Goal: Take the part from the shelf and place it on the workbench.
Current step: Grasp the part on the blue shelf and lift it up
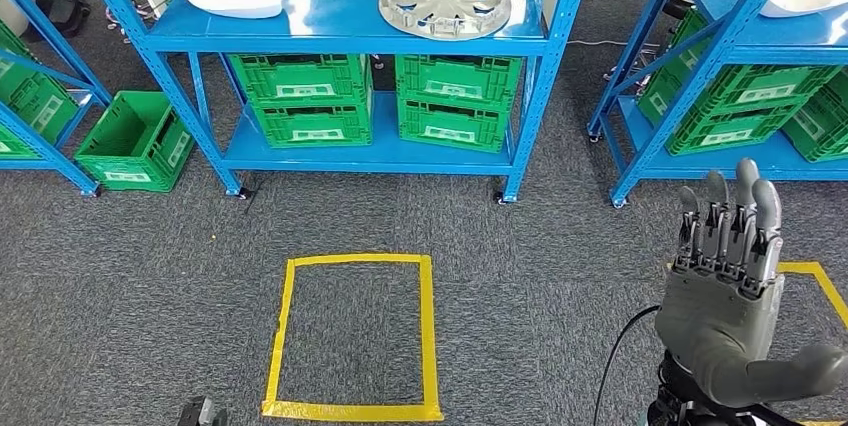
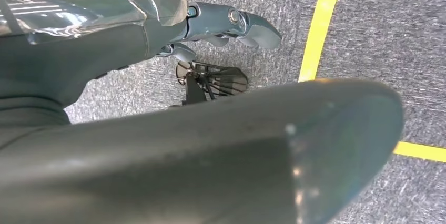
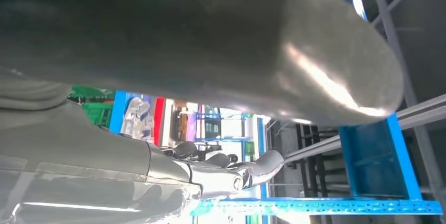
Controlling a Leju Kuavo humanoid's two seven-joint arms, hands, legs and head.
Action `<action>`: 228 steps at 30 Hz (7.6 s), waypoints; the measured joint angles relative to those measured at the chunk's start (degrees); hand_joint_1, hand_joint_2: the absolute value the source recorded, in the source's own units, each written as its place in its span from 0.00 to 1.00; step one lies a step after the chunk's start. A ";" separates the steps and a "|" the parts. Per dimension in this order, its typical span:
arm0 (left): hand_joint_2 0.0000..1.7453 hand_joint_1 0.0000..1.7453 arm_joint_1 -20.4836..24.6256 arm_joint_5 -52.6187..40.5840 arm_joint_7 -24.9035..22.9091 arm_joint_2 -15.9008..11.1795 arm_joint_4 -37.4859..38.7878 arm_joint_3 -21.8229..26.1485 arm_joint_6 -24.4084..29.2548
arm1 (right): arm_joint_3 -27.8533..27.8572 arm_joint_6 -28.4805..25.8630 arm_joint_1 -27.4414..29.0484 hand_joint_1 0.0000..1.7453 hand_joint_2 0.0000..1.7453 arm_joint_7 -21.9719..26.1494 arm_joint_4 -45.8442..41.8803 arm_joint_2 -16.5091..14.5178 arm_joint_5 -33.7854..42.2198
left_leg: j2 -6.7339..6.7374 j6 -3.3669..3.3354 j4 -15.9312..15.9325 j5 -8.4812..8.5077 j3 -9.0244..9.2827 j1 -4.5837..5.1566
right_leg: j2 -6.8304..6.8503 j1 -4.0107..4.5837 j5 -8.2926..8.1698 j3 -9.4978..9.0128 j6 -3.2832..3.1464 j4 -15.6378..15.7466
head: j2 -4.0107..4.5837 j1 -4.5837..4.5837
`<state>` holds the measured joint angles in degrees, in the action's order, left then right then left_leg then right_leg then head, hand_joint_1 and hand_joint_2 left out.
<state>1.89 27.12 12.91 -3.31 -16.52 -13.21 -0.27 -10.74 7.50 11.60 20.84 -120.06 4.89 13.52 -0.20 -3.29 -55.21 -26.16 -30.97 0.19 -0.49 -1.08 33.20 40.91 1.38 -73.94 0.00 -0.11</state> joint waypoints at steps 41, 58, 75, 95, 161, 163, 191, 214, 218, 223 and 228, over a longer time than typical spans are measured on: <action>0.00 0.00 -0.30 0.67 -0.18 1.28 -0.28 3.30 1.12 | 1.82 3.77 -2.75 0.00 0.00 -1.63 0.69 -1.83 -0.44 | -0.46 2.76 -4.38 -4.23 -0.25 0.06 | 0.25 -0.27 -6.79 -7.25 -1.44 15.95 | 0.00 0.18; 0.00 0.00 -1.20 -1.19 -0.24 1.27 -0.69 4.22 0.71 | 2.53 4.31 -1.91 0.00 0.00 -2.21 -0.44 -2.44 -1.12 | 0.06 0.12 -0.08 -2.43 2.53 -0.21 | 0.33 -0.14 -2.01 -8.05 0.66 7.63 | 0.02 -0.01; 0.00 0.00 -1.28 -1.33 -0.51 1.63 -1.03 4.75 0.72 | 3.49 4.29 -1.02 0.00 0.00 -2.64 -0.85 -2.85 -1.17 | -0.16 4.06 -15.74 -13.24 0.40 -1.09 | -0.11 -0.24 -8.32 -5.68 -2.65 15.38 | 0.02 0.17; 0.00 0.00 -1.97 -2.01 -0.52 1.84 -1.49 6.21 0.66 | 3.69 4.95 -0.63 0.00 0.00 -3.51 -0.82 -2.64 -0.76 | -0.28 0.45 -1.69 -4.41 3.43 0.23 | 0.02 0.27 -7.08 -1.14 0.71 8.58 | 0.02 0.04; 0.00 0.00 -2.38 -4.61 0.78 2.68 -1.48 10.04 -0.10 | 6.83 -6.46 2.58 0.00 1.00 -12.50 0.65 -0.16 -14.34 | -0.15 3.21 -2.10 -0.95 -0.95 -0.68 | 0.26 -0.64 -5.99 -7.40 -0.29 15.07 | 0.02 0.13; 0.00 0.00 -2.36 -4.98 0.54 2.70 -1.46 10.29 -0.22 | 7.36 -8.28 2.58 0.00 1.00 -15.08 1.17 0.43 -20.63 | -0.09 3.65 -3.74 -2.17 -1.57 -0.94 | 0.21 -0.80 -6.07 -7.49 -0.95 15.19 | 0.02 0.14; 0.00 0.00 -0.05 -5.46 -1.57 3.44 -0.61 9.69 0.32 | 8.94 -20.88 -2.86 0.00 1.00 -4.81 12.12 13.60 -30.09 | 0.43 2.56 -2.02 -0.58 -1.13 -0.04 | 0.24 -0.65 -6.23 -7.69 0.23 15.35 | 0.02 0.12; 0.00 0.00 -0.07 -2.29 0.56 3.38 -0.64 8.41 -0.11 | -7.62 -15.93 -15.72 0.00 1.00 -10.98 21.23 13.35 -22.94 | 0.48 0.53 0.02 1.41 -1.25 0.29 | 0.39 0.16 -0.71 -0.02 -0.54 0.99 | 0.02 0.10; 0.00 0.00 0.14 -1.98 0.30 3.45 -0.63 7.49 -0.82 | -6.66 -14.85 -15.45 0.00 1.00 -12.47 23.55 13.45 -23.06 | 0.34 0.99 -0.58 1.04 -1.31 0.35 | 0.53 0.03 -5.15 -4.56 1.24 10.56 | 0.02 0.11; 0.00 0.00 0.60 -1.48 0.48 3.34 -0.65 6.50 -1.20 | -5.98 -12.34 -15.90 0.00 1.00 -13.91 26.54 13.78 -22.48 | 0.32 2.07 -1.51 0.38 -1.76 0.63 | 0.49 0.15 -7.19 -7.56 -0.53 16.44 | 0.02 0.16; 0.00 0.00 0.82 -0.60 0.62 3.16 -0.66 6.04 -1.32 | -5.61 -11.09 -17.11 0.00 1.00 -14.09 29.77 14.05 -22.42 | 0.19 3.69 -13.97 -6.31 -7.62 -0.16 | 0.42 -0.28 -7.29 -7.74 -1.56 16.60 | 0.02 0.22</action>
<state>2.72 26.52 13.53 -0.14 -17.18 -7.17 -1.59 -16.35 -3.59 -5.51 6.75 -90.29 18.94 -8.90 -0.01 0.40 -69.18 -32.48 -38.60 0.03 -0.07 -1.36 25.91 33.17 -0.18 -57.34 0.02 0.11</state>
